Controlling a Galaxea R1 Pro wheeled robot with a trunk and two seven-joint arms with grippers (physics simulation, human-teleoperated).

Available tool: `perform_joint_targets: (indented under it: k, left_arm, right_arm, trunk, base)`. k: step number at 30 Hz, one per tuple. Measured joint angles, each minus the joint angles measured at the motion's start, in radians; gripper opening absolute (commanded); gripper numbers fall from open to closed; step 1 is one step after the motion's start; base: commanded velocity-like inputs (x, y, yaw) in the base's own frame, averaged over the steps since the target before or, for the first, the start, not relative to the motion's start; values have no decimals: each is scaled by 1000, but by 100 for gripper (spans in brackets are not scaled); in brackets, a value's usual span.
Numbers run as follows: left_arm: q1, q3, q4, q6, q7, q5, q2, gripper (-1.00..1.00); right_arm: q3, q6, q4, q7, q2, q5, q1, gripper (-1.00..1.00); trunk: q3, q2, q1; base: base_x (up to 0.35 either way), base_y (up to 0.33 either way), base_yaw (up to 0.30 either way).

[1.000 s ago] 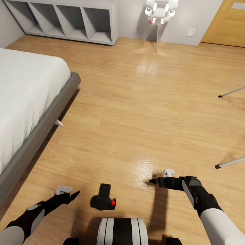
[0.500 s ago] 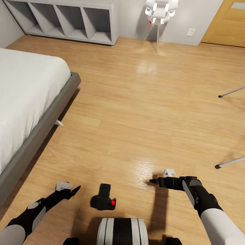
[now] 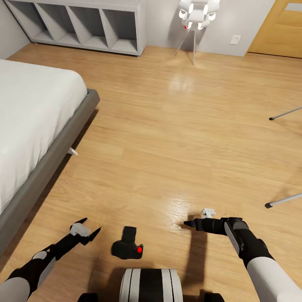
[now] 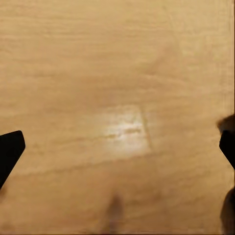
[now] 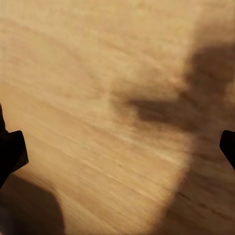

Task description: Attach the digital camera to the camera tripod in the bedroom.

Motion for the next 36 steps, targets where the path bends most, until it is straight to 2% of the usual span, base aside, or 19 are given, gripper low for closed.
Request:
perform_joint_targets:
  k: [1, 2, 4, 6, 11, 20, 25, 29, 34, 36]
  left_arm:
    - [0, -11, -3, 0, -10, -15, 0, 100]
    - [0, -71, -11, -5, -55, -115, 0, 100]
    - [0, -85, -14, -7, -62, -149, 1, 100]
    - [0, -94, -15, -10, -65, -169, 1, 100]
    - [0, -108, -16, -33, -76, -188, 2, 100]
    - [0, -101, -15, -41, -91, -183, 3, 100]
    - [0, -113, -21, -70, -88, -195, 5, 100]
    - [0, -116, -26, -112, -98, -233, 5, 100]
    - [0, -116, -28, -126, -149, -339, 3, 100]
    - [0, -115, -29, -127, -168, -364, 2, 100]
  right_arm:
    - [0, 0, 0, 0, 0, 0, 0, 100]
    - [0, 0, 0, 0, 0, 0, 0, 100]
    - [0, 0, 0, 0, 0, 0, 0, 100]
    - [0, 0, 0, 0, 0, 0, 0, 100]
    - [0, 0, 0, 0, 0, 0, 0, 100]
    - [0, -2, 0, 0, 2, 1, 0, 100]
    - [0, -25, 0, -1, 2, 0, 0, 100]
    - [0, -38, 0, -5, 2, -1, 0, 100]
    - [0, -43, 0, -20, 2, -2, 0, 100]
    - [1, -44, 0, -22, 3, -2, 0, 100]
  trunk:
    - [0, 0, 0]
    - [0, 0, 0]
    - [0, 0, 0]
    - [0, 0, 0]
    - [0, 0, 0]
    - [0, 0, 0]
    - [0, 0, 0]
    - [0, 0, 0]
    - [0, 0, 0]
    - [0, 0, 0]
  base:
    - [0, 0, 0]
    - [0, 0, 0]
    - [0, 0, 0]
    - [0, 0, 0]
    - [0, 0, 0]
    - [0, 0, 0]
    - [0, 0, 0]
    - [0, 0, 0]
    - [0, 0, 0]
    - [0, 0, 0]
